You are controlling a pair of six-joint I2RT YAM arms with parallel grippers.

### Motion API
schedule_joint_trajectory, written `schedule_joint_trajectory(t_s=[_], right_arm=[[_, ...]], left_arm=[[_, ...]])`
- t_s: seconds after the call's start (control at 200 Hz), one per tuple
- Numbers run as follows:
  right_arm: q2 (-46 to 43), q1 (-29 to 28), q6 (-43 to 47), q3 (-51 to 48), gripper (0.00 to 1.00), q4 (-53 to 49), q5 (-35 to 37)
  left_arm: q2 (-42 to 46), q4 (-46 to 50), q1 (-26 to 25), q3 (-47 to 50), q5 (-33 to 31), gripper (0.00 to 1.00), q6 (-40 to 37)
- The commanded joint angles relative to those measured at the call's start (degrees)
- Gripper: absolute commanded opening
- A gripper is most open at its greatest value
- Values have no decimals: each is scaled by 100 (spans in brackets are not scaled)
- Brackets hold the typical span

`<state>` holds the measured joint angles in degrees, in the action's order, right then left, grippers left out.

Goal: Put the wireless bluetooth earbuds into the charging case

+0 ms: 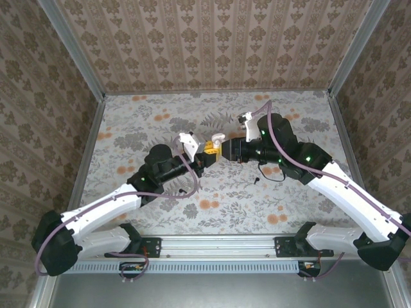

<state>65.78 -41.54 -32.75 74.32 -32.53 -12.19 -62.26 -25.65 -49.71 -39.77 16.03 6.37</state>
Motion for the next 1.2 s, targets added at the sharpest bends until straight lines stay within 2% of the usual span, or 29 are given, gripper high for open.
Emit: schedule_joint_trajectory(t_s=[0.0, 0.245, 0.74, 0.96, 1.09, 1.195], right_arm=[[62, -25, 187, 190, 33, -146, 207], [53, 160, 265, 223, 23, -440, 541], [102, 390, 398, 239, 20, -394, 367], [83, 492, 385, 223, 19, -233, 53], [75, 683, 323, 223, 19, -164, -319], [58, 910, 249, 223, 25, -113, -646]], left_arm=[[-114, -110, 43, -178, 215, 0, -75], [-144, -66, 83, -171, 234, 0, -82], [-181, -96, 163, -176, 304, 0, -76], [-181, -102, 209, -188, 434, 0, -71], [-163, -246, 316, -141, 722, 0, 43], [-163, -551, 476, -34, 1124, 0, 242]])
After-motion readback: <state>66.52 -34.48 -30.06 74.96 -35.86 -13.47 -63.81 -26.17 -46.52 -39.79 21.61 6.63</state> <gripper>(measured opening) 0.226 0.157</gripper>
